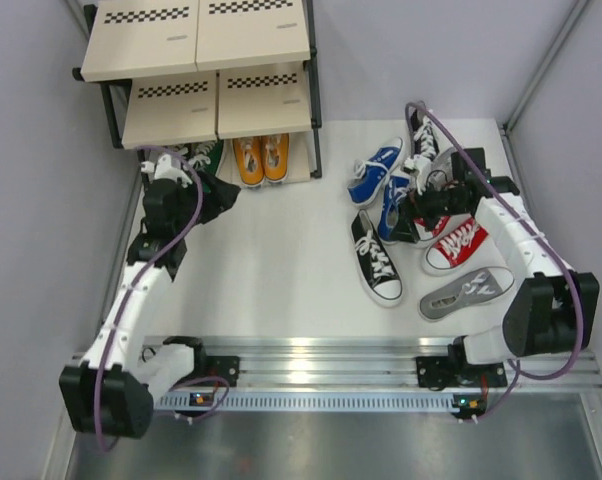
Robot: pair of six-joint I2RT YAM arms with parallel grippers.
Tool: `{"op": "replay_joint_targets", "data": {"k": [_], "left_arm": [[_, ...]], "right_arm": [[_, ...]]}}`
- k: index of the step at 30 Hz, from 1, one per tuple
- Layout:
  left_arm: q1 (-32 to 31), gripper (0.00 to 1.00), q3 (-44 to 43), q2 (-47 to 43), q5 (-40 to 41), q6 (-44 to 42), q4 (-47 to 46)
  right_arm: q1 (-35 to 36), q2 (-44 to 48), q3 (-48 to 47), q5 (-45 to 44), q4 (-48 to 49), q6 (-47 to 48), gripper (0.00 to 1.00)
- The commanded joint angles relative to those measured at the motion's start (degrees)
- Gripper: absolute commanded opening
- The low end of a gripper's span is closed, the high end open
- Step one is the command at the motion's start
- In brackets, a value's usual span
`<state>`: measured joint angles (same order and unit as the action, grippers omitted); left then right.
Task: Place and organize the shoes onto the shoe shelf
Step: Pick up the shoe at the center of the board.
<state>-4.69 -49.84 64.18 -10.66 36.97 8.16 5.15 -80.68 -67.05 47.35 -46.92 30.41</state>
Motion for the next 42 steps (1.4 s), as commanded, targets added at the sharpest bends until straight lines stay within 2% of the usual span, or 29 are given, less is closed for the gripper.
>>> {"op": "replay_joint_targets", "data": {"k": [1,3,4,5,7,10,14,21,24,25,27,28,30,31,32,35,38,42], "left_arm": [[-0.1,0.79,4.7,-10.8,1.1,-1.6,3.7],[-0.1,0.84,8.2,-17.6,2.6,0.6,4.7],[-0.1,0.94,9.1,-19.6,4.4,1.7,5.4],[-0.1,0.98,10.0,-21.7,5.6,3.9,5.9],[-0.1,0.98,11.9,-27.3,8.7,6.5,8.4],[-0.1,0.98,13.9,-32.6,7.9,8.2,8.6],[-0.1,0.97,14.4,-33.4,0.1,9.3,9.3],[-0.2,0.95,12.2,-25.1,-12.6,10.6,9.2],[-0.8,0.92,10.2,-21.1,-15.6,10.3,9.2],[-1.2,0.92,9.9,-20.2,-16.1,10.4,9.2],[-3.7,0.92,8.7,-17.3,-16.9,9.9,9.2],[-5.1,0.91,8.5,-16.6,-15.0,9.4,9.2],[-12.2,0.92,8.4,-14.9,-11.3,8.9,9.1],[-14.7,0.92,8.4,-14.1,-7.6,8.4,8.6],[-19.5,0.92,8.5,-12.7,-6.8,8.2,7.9],[-24.8,0.92,9.8,-10.1,-6.8,8.9,3.3],[-27.0,0.92,9.2,-7.9,-8.8,8.3,-0.9],[-27.6,0.93,6.2,-4.5,-13.8,7.3,-3.6]], "right_arm": [[3.0,-1.7,-3.2,-7.0,-0.5,0.4,0.99],[6.6,-3.0,-2.7,-11.1,0.3,-0.2,0.99],[7.7,-3.6,-2.2,-12.2,0.6,-0.4,0.99],[9.3,-4.2,-2.0,-14.5,0.9,-1.7,0.99],[10.3,-5.8,-0.8,-17.1,2.3,-3.3,0.98],[10.8,-5.8,1.9,-20.5,4.7,-6.2,0.97],[11.2,-5.0,5.1,-21.9,5.3,-5.6,0.96],[16.2,-8.2,9.7,-22.9,11.9,-7.3,0.92],[17.7,-11.8,8.7,-24.9,14.6,-9.9,0.83],[17.9,-12.5,7.7,-25.2,14.7,-10.1,0.71],[18.0,-13.3,7.3,-25.4,14.9,-10.3,0.55],[18.0,-13.2,7.2,-24.6,14.7,-9.7,0.33],[18.0,-12.0,7.7,-23.4,14.6,-7.3,0.06],[18.0,-11.3,8.2,-21.4,14.0,-5.1,0.0],[18.0,-9.8,8.2,-20.4,13.3,-3.5,0.0],[18.0,-5.2,7.5,-14.6,8.1,5.3,0.0],[18.1,-1.6,5.2,-9.7,-0.5,17.2,0.0],[20.0,0.5,1.1,-9.1,-9.6,30.6,0.0]]}}
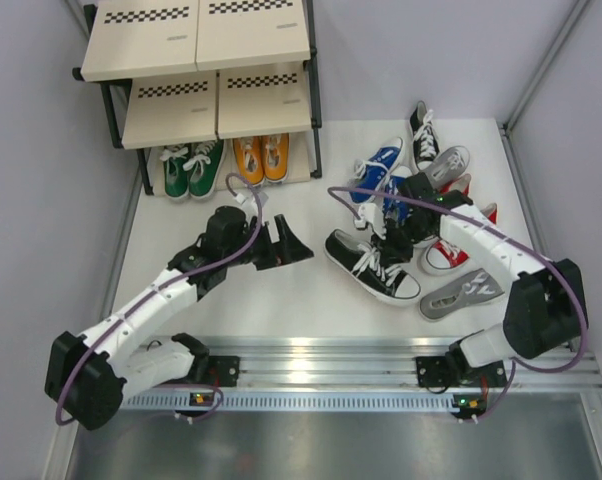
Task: Place and organize the shoes onto the shoe shelf
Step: Pick up the shoe at the center of the board.
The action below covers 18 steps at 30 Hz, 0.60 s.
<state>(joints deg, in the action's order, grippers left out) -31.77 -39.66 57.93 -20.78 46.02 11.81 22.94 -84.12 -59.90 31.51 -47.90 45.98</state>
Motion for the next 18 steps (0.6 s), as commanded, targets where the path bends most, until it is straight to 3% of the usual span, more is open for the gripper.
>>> {"op": "replay_joint_targets", "data": {"k": [1,10,18], "left_arm": [[-0.6,0.93,-4.8,2.4,-4.7,-2.8,-7.2],[-2.5,0.93,-7.3,6.1,-19.2,-5.3,-7.2],[-3.6,0.93,-6.7,9.8,-24.3,-8.7,-6.4]], "right_arm": [[2.8,4.0,-6.9,5.4,-10.3,19.0,0.0],[9.8,6.2,-12.1,0.3,-14.3,33.3,0.0],[14.3,9.2,-11.8,-0.9,-15.3,41.6,0.0]]}}
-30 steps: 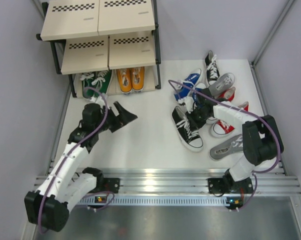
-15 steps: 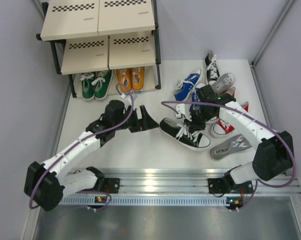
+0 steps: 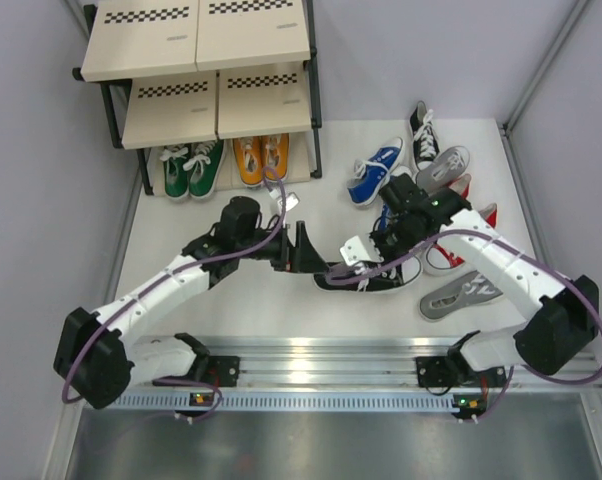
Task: Place and organize the shoes onto the shoe shelf
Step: Pick up the shoe at the center of the board.
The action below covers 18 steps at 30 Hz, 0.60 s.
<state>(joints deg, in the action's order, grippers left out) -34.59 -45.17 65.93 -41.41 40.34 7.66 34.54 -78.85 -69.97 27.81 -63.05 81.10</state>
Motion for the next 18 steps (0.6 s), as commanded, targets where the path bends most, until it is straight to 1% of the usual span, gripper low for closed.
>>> {"op": "replay_joint_targets", "data": {"k": [1,6,10,12,14,15,18], "left_arm": [[-1.4,0.93,-1.8,2.4,-3.9,-4.4,-2.0],[-3.4,0.92,-6.6,8.1,-2.1,-9.5,2.6],[-5.3,0.91,-7.6,11.2,-2.2,-10.4,2.9],[-6.4,0.89,-7.7,12.0,-2.8,-10.5,3.0],[-7.2,0.84,-7.4,12.5,-3.8,-10.6,3.0],[-7.6,0.75,-7.1,12.9,-3.9,-10.7,2.9],[-8.1,0.6,-6.2,14.1,-4.1,-10.6,3.0]], "right_arm": [[4.0,4.4,-1.1,1.6,0.0,7.2,0.0],[7.2,6.4,0.4,0.1,0.5,9.0,0.0],[8.7,6.6,-0.1,0.1,1.1,8.5,0.0],[8.8,6.6,0.1,-0.2,2.7,7.1,0.0],[8.8,6.8,0.7,-0.7,4.8,5.6,0.0],[8.8,6.9,0.8,-0.7,5.4,5.2,0.0],[8.8,7.3,1.1,0.5,6.9,3.5,0.0]]}}
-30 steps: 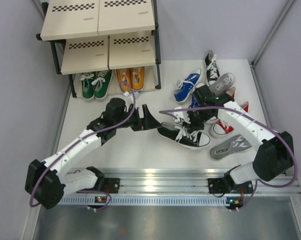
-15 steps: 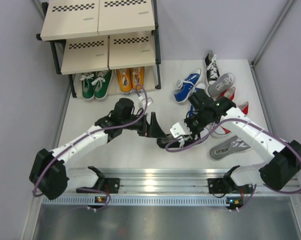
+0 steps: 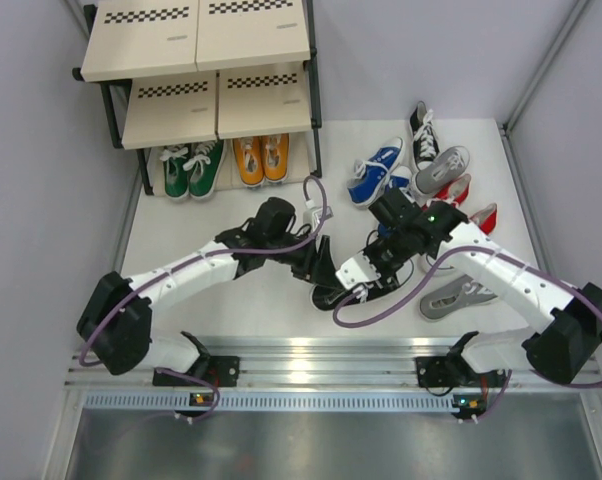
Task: Place and organize the shoes onto the shoe shelf
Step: Pick up the shoe at the center of the board.
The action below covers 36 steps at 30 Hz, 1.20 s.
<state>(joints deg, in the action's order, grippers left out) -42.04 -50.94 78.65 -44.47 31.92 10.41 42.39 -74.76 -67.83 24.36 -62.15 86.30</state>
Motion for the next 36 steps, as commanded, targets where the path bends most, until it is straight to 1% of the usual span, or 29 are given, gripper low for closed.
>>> {"op": "replay_joint_targets", "data": {"k": [1,3,4,5,7,9,10,11,12,13,14,16,17,18,19,20,21,22,23,24,25,26,27,28,29,31,32,35,36], "left_arm": [[-0.8,0.49,-0.2,1.6,-1.0,-2.3,0.1],[-1.0,0.31,-0.1,2.1,0.2,-2.1,0.2],[-1.0,0.03,-0.2,2.0,1.2,-2.0,0.1],[-1.0,0.0,-0.1,1.9,2.5,-1.4,0.2],[-1.0,0.0,1.5,0.4,5.3,-0.1,-2.8],[-0.9,0.0,3.9,-2.4,7.6,4.3,-6.4],[-0.9,0.0,7.0,-3.4,10.0,6.0,-9.9],[-0.9,0.0,8.4,-4.5,11.5,9.7,-12.6],[-0.9,0.0,9.9,-6.8,12.8,11.4,-14.4],[-0.9,0.0,11.5,-8.1,16.7,12.8,-15.3],[-0.9,0.0,13.8,-9.5,18.7,15.1,-15.9],[-0.9,0.0,15.9,-14.4,23.4,16.7,-16.0],[-0.9,0.0,16.7,-16.1,28.0,18.0,-16.0],[-0.9,0.0,17.7,-19.5,30.3,18.3,-15.9],[-0.9,0.0,17.9,-20.9,32.4,18.6,-15.9],[-1.0,0.0,17.9,-22.0,36.6,19.1,-15.8],[-1.0,0.0,17.4,-24.0,38.4,19.1,-15.8],[-1.1,0.0,16.9,-24.6,40.5,19.1,-15.8],[-1.2,0.0,16.6,-24.9,42.3,19.6,-15.8],[-1.3,0.0,15.7,-25.4,46.6,19.9,-16.0],[-1.4,0.0,15.3,-25.4,48.3,20.4,-16.1],[-1.6,0.0,14.9,-25.2,49.8,21.0,-16.4],[-1.9,0.0,14.4,-24.6,51.9,21.2,-17.0],[-2.1,0.0,13.2,-24.1,52.7,21.3,-18.1],[-2.3,0.0,12.6,-23.6,53.3,21.8,-19.0],[-2.6,0.0,10.4,-21.8,54.0,22.0,-20.8],[-3.0,0.0,9.8,-21.2,54.4,22.0,-21.1],[-3.8,0.0,7.6,-19.5,57.0,22.8,-23.1],[-4.0,0.0,7.2,-19.0,58.0,22.9,-23.4]], "right_arm": [[0.9,3.3,-1.1,4.3,6.3,-2.4,0.0],[0.9,3.6,-0.9,5.1,7.7,-4.8,0.0],[0.9,3.6,-0.6,5.3,8.3,-5.8,0.0],[0.9,3.7,-0.5,5.4,8.8,-8.1,0.0],[0.9,4.0,0.1,5.6,11.1,-10.8,0.03],[0.9,4.6,0.8,5.7,13.6,-17.6,0.18],[0.9,5.0,0.8,5.5,16.1,-20.4,0.26],[0.6,5.2,0.6,5.6,17.3,-23.1,0.43],[-0.4,5.8,0.3,5.9,18.6,-28.8,0.5],[-1.1,6.0,-0.5,5.9,19.9,-31.9,0.56],[-1.9,6.3,-1.2,6.6,22.1,-37.6,0.68],[-5.4,6.9,-2.4,7.8,24.1,-44.1,0.77],[-6.8,7.0,-3.4,9.1,25.6,-47.2,0.89],[-9.6,6.9,-3.4,11.0,27.1,-55.4,0.99],[-11.0,6.7,-3.4,11.9,28.1,-60.2,0.99],[-12.2,6.4,-3.0,13.8,28.7,-68.6,0.99],[-15.4,5.3,-2.5,19.3,30.3,-72.7,1.0],[-16.7,4.7,-1.9,21.4,31.3,-77.0,0.99],[-17.7,4.1,-0.5,24.2,32.4,-84.6,0.99],[-19.2,3.1,0.1,26.0,34.3,-88.3,0.99],[-19.8,2.9,1.7,27.6,36.5,-91.6,0.99],[-20.2,2.9,2.8,28.7,38.7,-98.3,0.99],[-20.9,2.9,3.7,30.0,41.0,-101.4,1.0],[-21.1,2.7,4.9,30.3,45.0,-104.3,0.99],[-21.1,2.6,5.3,29.8,46.4,-110.1,0.99],[-21.1,2.0,6.7,28.4,51.0,-116.1,0.99],[-21.0,2.0,6.7,24.4,51.0,-120.7,1.0],[-20.2,1.1,5.5,18.1,47.3,-125.6,0.99],[-19.5,0.6,5.3,17.9,47.5,-126.2,0.99]]}}
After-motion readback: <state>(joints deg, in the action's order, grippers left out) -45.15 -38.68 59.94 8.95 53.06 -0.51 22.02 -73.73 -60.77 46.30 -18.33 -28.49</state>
